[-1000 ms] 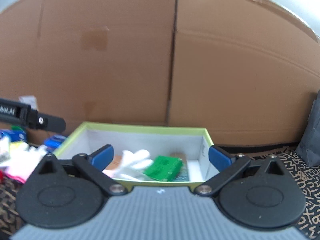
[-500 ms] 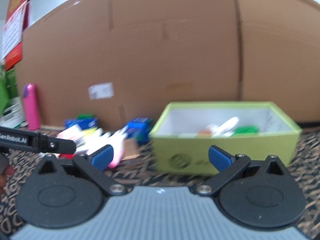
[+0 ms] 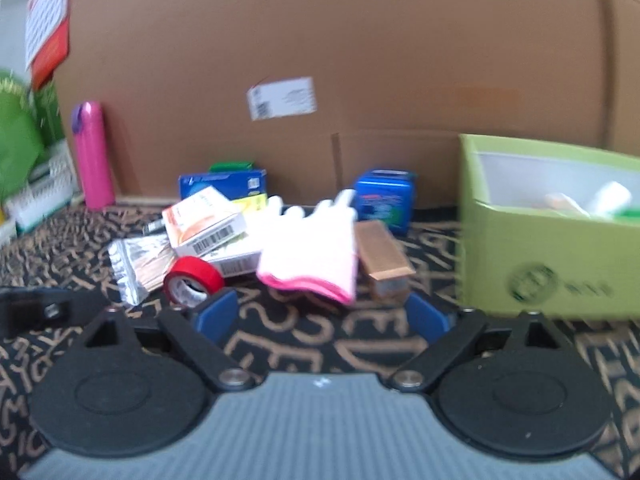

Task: Organize objects
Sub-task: 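Grasp the red tape roll with the left gripper while the right grasps the second glove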

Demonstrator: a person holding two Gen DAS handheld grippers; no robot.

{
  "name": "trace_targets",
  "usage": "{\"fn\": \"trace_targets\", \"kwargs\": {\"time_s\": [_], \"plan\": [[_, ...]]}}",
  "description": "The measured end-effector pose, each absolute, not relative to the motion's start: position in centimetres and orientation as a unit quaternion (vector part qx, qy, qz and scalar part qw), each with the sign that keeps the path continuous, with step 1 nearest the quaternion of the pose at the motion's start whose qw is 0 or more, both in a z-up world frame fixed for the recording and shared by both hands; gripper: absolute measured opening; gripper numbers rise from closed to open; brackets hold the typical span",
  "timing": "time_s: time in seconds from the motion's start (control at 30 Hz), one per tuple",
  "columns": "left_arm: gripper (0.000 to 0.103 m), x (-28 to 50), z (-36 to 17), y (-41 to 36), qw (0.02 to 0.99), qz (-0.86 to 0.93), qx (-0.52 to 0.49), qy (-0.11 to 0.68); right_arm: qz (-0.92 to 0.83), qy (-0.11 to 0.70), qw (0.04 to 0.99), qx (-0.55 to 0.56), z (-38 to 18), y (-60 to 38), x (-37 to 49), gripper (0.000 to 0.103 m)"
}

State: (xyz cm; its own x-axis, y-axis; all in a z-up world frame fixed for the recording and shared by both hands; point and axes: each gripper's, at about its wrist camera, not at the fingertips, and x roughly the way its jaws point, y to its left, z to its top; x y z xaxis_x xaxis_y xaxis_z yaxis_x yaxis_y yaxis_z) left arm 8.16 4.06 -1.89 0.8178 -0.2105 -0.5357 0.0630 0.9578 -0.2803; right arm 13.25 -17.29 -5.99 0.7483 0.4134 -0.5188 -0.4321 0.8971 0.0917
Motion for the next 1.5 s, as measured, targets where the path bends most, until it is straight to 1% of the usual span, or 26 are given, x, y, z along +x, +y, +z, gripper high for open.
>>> {"fn": "trace_targets", "kwargs": {"time_s": [0.13, 0.17, 0.2, 0.27, 0.33, 0.37, 0.53, 0.6, 0.63, 0.67, 0.73, 0.77, 0.83, 0.87, 0.9, 0.97, 1.0, 1.03, 1.07, 1.1, 1.13, 1.23, 1.3, 1.33, 1.43, 1.5], "plan": [[0.093, 9.0, -2.1, 4.3, 0.942, -0.085, -0.133, 0.296, 0.231, 0.289, 0.928, -0.041, -6.8, -14.7, 16.1, 0.078], [0.092, 9.4, -2.2, 4.1, 0.941, -0.089, -0.136, 0.297, 0.232, 0.292, 0.927, -0.049, -7.1, -14.2, 16.6, 0.07], [0.091, 9.8, -2.3, 3.9, 0.94, -0.094, -0.138, 0.298, 0.232, 0.297, 0.925, -0.057, -7.4, -13.9, 17.0, 0.048], [0.087, 10.7, -2.4, 3.4, 0.938, -0.104, -0.139, 0.302, 0.236, 0.306, 0.92, -0.063, -7.8, -13.9, 17.1, 0.024], [0.084, 11.7, -2.5, 2.9, 0.936, -0.107, -0.139, 0.305, 0.243, 0.296, 0.922, -0.053, -7.6, -14.7, 16.1, 0.018], [0.083, 12.2, -2.6, 2.7, 0.935, -0.105, -0.141, 0.307, 0.244, 0.291, 0.924, -0.052, -7.4, -15.2, 15.5, 0.018], [0.073, 14.8, -2.9, 1.8, 0.929, -0.099, -0.161, 0.317, 0.248, 0.281, 0.925, -0.053, -6.3, -18.0, 10.8, 0.018], [0.063, 15.8, -3.3, 1.3, 0.927, -0.094, -0.154, 0.329, 0.253, 0.285, 0.923, -0.055, -6.1, -19.2, 8.9, 0.018], [0.052, 16.2, -3.5, 1.1, 0.924, -0.095, -0.151, 0.337, 0.256, 0.289, 0.921, -0.058, -6.0, -19.7, 8.1, 0.018], [0.051, 16.3, -3.8, 1.0, 0.922, -0.097, -0.149, 0.344, 0.26, 0.295, 0.918, -0.058, -6.0, -20.2, 7.3, 0.018], [0.051, 15.7, -4.0, 1.2, 0.922, -0.099, -0.156, 0.34, 0.267, 0.311, 0.911, -0.05, -6.1, -21.1, 6.2, 0.019], [0.051, 15.1, -3.9, 1.2, 0.923, -0.101, -0.153, 0.339, 0.274, 0.322, 0.905, -0.048, -6.1, -21.4, 5.9, 0.023], [0.05, 13.8, -3.9, 1.5, 0.921, -0.117, -0.143, 0.344, 0.272, 0.334, 0.902, -0.04, -6.0, -21.9, 5.3, 0.035], [0.05, 13.1, -4.0, 1.6, 0.918, -0.127, -0.139, 0.35, 0.271, 0.338, 0.901, -0.034, -5.9, -22.2, 5.2, 0.048], [0.049, 12.2, -4.2, 1.8, 0.916, -0.134, -0.133, 0.355, 0.27, 0.337, 0.902, -0.028, -5.8, -22.4, 5.1, 0.055], [0.049, 10.3, -4.4, 1.6, 0.919, -0.147, -0.111, 0.348, 0.269, 0.331, 0.904, -0.025, -5.6, -22.4, 5.1, 0.061], [0.05, 9.5, -4.3, 1.4, 0.921, -0.148, -0.101, 0.346, 0.267, 0.329, 0.905, -0.027, -5.6, -22.2, 5.4, 0.062], [0.057, 9.0, -4.3, 1.3, 0.922, -0.149, -0.093, 0.346, 0.265, 0.328, 0.906, -0.03, -5.6, -22.1, 5.6, 0.062], [0.063, 8.7, -4.2, 1.2, 0.922, -0.151, -0.089, 0.345, 0.265, 0.329, 0.906, -0.032, -5.6, -21.8, 5.9, 0.065], [0.071, 8.5, -4.0, 1.1, 0.923, -0.15, -0.087, 0.344, 0.264, 0.329, 0.906, -0.03, -5.6, -21.7, 6.2, 0.069], [0.072, 8.5, -3.8, 1.0, 0.925, -0.15, -0.084, 0.339, 0.264, 0.328, 0.906, -0.028, -5.7, -21.6, 6.5, 0.071], [0.072, 9.6, -3.6, 0.2, 0.928, -0.147, -0.075, 0.335, 0.255, 0.33, 0.908, -0.033, -6.0, -21.0, 7.6, 0.071], [0.067, 10.4, -4.0, -0.3, 0.923, -0.151, -0.066, 0.348, 0.252, 0.333, 0.908, -0.039, -6.2, -20.6, 8.3, 0.07], [0.06, 10.6, -4.1, -0.4, 0.921, -0.154, -0.064, 0.353, 0.251, 0.335, 0.907, -0.041, -6.2, -20.4, 8.5, 0.07], [0.059, 10.4, -4.2, -0.6, 0.924, -0.15, -0.051, 0.347, 0.252, 0.335, 0.906, -0.063, -6.4, -19.7, 8.8, 0.066], [0.062, 10.4, -4.3, -0.6, 0.925, -0.149, -0.054, 0.345, 0.251, 0.338, 0.904, -0.079, -6.6, -19.0, 9.0, 0.063]]}}
